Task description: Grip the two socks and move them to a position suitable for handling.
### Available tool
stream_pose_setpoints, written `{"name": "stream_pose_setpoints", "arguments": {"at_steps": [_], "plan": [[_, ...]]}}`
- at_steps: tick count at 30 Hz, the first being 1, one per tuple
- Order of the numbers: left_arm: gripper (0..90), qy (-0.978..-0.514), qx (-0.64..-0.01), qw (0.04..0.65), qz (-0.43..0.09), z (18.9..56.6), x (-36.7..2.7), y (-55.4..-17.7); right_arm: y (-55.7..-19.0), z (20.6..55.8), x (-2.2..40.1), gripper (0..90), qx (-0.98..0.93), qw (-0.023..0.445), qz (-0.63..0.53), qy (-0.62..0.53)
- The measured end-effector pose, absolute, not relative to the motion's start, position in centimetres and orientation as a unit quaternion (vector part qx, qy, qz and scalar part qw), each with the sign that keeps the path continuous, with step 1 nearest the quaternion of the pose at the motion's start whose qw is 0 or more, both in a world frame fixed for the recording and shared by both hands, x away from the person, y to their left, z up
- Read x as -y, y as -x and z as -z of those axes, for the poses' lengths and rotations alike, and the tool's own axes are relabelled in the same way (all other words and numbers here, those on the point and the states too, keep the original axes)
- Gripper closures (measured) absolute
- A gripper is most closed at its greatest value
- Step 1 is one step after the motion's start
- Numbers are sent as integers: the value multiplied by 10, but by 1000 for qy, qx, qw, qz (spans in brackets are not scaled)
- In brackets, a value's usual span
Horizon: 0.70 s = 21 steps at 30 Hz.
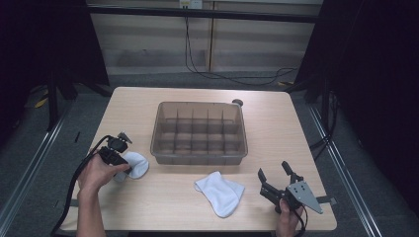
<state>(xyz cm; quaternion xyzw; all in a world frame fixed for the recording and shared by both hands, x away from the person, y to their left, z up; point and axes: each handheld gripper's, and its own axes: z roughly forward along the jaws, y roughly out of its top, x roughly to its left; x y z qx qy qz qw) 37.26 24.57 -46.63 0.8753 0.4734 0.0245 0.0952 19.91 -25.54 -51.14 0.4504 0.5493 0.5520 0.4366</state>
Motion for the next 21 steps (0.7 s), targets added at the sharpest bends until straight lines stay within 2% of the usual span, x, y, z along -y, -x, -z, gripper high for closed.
{"name": "stream_pose_setpoints", "arguments": {"at_steps": [6, 12, 21], "plan": [[700, -875, -473, 100, -16, 466, -246, -371, -199, 511, 255, 138, -549, 437, -552, -450], [707, -878, -466, 109, 1, 465, -249, -367, -199, 511, 255, 139, -549, 437, -552, -450], [706, -877, -464, 128, -8, 441, -249, -353, -199, 511, 255, 139, -549, 437, -552, -450]]}}
